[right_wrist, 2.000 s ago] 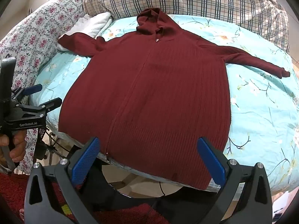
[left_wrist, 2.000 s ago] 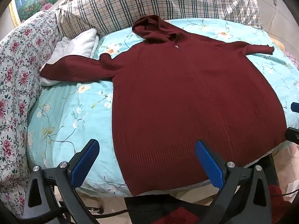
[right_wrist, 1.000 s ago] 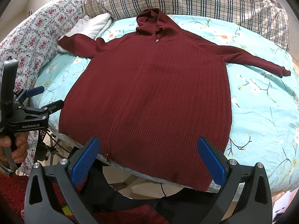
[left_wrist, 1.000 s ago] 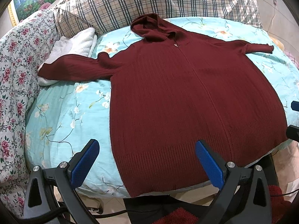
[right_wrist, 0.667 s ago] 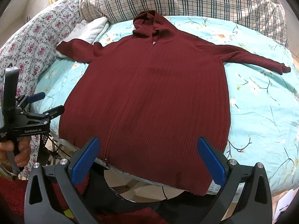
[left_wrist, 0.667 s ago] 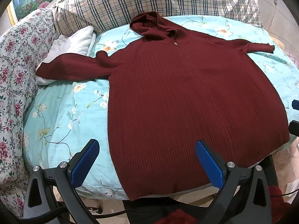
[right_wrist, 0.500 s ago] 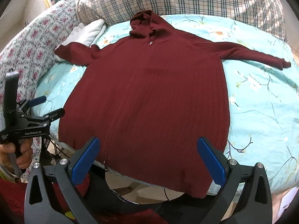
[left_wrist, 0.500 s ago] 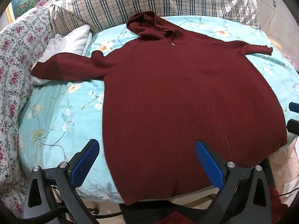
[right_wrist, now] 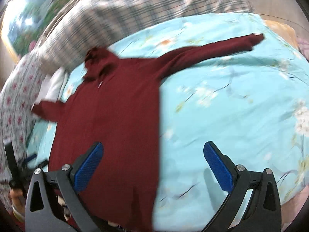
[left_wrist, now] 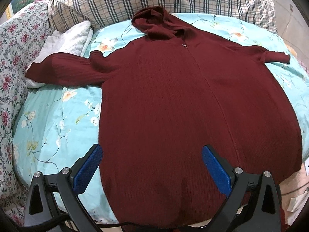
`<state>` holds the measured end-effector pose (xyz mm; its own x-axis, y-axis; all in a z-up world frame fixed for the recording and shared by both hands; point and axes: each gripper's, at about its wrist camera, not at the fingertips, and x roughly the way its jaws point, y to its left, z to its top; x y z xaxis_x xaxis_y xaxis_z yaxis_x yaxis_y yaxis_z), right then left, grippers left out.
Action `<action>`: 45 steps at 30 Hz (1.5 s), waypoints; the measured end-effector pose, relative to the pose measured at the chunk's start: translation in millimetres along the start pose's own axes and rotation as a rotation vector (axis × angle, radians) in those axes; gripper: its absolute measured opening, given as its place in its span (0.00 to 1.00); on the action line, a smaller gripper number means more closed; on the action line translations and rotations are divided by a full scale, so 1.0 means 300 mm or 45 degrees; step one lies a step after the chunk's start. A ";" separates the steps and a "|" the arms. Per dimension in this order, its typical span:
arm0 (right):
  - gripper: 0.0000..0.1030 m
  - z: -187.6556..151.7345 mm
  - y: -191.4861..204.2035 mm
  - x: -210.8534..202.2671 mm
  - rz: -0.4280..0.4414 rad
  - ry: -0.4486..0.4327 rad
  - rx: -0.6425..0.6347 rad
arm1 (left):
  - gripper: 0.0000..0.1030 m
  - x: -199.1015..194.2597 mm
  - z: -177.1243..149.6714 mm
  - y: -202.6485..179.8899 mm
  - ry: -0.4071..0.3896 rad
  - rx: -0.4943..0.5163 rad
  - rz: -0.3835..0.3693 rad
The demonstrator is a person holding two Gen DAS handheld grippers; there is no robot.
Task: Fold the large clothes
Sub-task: 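Grasp the cardigan sleeve cuff with the right gripper and lift it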
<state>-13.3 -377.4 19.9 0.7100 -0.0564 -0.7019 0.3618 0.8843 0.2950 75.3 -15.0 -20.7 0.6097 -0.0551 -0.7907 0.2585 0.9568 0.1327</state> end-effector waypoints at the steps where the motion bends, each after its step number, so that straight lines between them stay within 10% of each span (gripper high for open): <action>1: 0.90 0.037 -0.039 -0.007 -0.005 -0.029 0.029 | 0.99 0.007 0.006 -0.003 -0.001 0.007 0.008; 13: 0.55 0.635 -0.457 0.137 -0.232 -0.257 0.347 | 0.99 0.107 0.113 -0.047 0.038 0.060 0.017; 19: 0.54 0.832 -0.623 0.326 -0.383 -0.214 0.431 | 0.99 0.208 0.183 -0.085 0.113 0.062 0.000; 29: 0.32 0.873 -0.831 0.525 -0.581 -0.065 0.492 | 0.99 0.335 0.222 -0.166 0.207 0.095 -0.060; 32: 0.02 0.884 -0.835 0.527 -0.554 -0.072 0.488 | 0.99 0.352 0.227 -0.176 0.211 0.097 -0.072; 45: 0.02 0.891 -0.611 0.485 -0.338 -0.179 0.365 | 0.99 0.295 0.208 -0.122 0.163 0.050 -0.082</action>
<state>185.1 -671.6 36.9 0.6374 -0.3455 -0.6887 0.6832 0.6667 0.2979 166.5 -72.8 -58.3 0.4908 -0.0765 -0.8679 0.3248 0.9404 0.1007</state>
